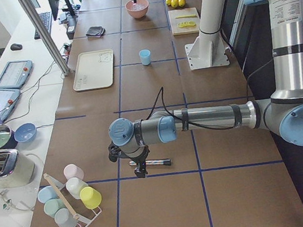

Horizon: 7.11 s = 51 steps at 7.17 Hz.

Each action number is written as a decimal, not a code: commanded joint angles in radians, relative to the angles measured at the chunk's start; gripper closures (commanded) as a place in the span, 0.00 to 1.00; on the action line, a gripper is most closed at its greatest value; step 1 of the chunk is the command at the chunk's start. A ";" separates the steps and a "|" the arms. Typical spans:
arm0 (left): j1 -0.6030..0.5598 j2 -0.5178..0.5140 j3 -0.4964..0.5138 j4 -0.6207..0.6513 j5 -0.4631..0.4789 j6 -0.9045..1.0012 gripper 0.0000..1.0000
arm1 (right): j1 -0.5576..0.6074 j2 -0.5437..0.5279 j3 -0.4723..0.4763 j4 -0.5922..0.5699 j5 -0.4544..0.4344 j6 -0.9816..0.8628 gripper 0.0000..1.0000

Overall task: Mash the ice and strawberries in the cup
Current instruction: 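Carry the ice cube with the right gripper to the cup and drop it, then move the right gripper back over the pink bowl, then lower the right gripper into the bowl and grasp a third ice cube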

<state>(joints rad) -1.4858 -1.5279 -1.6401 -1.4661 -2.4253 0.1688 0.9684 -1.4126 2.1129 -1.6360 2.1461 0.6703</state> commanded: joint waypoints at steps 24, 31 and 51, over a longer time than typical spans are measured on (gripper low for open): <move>0.001 -0.005 0.005 -0.002 -0.002 0.005 0.00 | 0.107 -0.185 -0.079 0.118 -0.023 -0.228 0.01; 0.001 0.002 0.000 -0.002 -0.002 0.006 0.00 | 0.107 -0.262 -0.329 0.375 -0.023 -0.250 0.05; 0.001 0.000 0.006 -0.002 -0.002 0.005 0.00 | 0.113 -0.299 0.003 0.094 -0.005 -0.248 0.91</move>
<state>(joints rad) -1.4849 -1.5278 -1.6343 -1.4680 -2.4268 0.1742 1.0693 -1.7225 2.0104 -1.4363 2.1407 0.4206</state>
